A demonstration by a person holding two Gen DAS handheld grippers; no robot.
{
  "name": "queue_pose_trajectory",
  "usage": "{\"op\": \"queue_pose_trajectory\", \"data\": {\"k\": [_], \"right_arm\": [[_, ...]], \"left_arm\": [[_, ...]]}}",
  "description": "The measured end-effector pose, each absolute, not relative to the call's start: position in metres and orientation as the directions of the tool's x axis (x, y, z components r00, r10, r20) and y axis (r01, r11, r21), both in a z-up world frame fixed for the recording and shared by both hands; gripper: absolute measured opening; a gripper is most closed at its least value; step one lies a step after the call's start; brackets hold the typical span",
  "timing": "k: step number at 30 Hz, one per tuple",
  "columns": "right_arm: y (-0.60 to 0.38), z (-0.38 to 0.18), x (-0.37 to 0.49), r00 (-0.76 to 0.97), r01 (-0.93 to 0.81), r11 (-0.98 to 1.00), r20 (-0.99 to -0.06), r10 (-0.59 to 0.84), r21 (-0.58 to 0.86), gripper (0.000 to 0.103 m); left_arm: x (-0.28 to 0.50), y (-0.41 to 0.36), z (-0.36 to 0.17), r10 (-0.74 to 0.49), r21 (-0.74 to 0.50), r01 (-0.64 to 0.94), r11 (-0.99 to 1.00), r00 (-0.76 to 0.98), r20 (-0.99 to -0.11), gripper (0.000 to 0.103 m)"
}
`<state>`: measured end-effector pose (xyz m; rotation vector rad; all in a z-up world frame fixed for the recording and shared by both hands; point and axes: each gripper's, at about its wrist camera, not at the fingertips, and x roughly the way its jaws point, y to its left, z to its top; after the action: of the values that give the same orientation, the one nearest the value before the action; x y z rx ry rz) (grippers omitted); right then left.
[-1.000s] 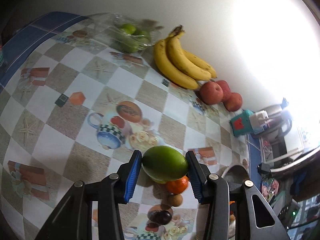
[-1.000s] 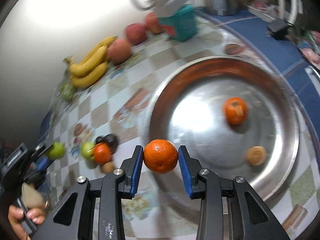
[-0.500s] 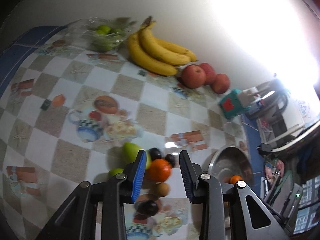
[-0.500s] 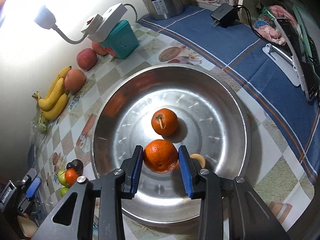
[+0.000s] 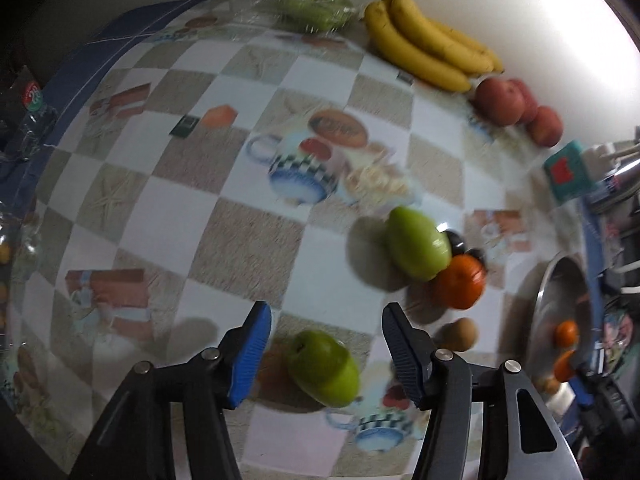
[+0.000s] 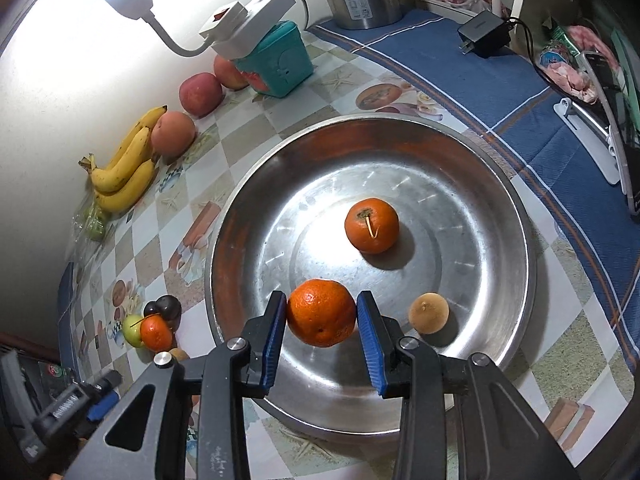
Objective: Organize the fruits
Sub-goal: 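Carry the orange over the steel bowl and open the right tool, then carry the green pear into the steel bowl and open the left tool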
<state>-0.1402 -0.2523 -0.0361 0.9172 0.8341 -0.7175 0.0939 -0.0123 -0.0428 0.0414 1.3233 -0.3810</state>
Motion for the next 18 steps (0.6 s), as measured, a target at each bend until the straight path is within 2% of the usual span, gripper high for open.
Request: {"op": "queue_pose_trajectory", "data": {"k": [4, 9, 11, 12, 18], "right_arm": [[-0.252, -0.037, -0.140, 0.496, 0.814, 0.431, -0.852, -0.165, 0.390, 0.038], [-0.251, -0.036, -0.138, 0.504, 0.808, 0.435, -0.849, -0.160, 0.398, 0.038], [-0.251, -0.034, -0.138, 0.509, 0.804, 0.440, -0.845, -0.162, 0.400, 0.038], [-0.250, -0.033, -0.138, 0.511, 0.803, 0.441, -0.844, -0.163, 0.401, 0.038], [-0.251, -0.035, -0.138, 0.514, 0.800, 0.440, -0.844, -0.155, 0.407, 0.038]], "left_arm": [[0.086, -0.011, -0.046, -0.184, -0.111, 0.316, 0.942, 0.214, -0.959, 0.071], [0.081, -0.010, -0.056, -0.178, -0.110, 0.328, 0.938, 0.184, -0.967, 0.071], [0.080, -0.009, -0.059, -0.207, -0.143, 0.331, 0.933, 0.167, -0.964, 0.057], [0.079, -0.008, -0.059, -0.243, -0.183, 0.334, 0.925, 0.147, -0.959, 0.043], [0.073, -0.010, -0.055, -0.236, -0.168, 0.343, 0.924, 0.165, -0.958, 0.043]]}}
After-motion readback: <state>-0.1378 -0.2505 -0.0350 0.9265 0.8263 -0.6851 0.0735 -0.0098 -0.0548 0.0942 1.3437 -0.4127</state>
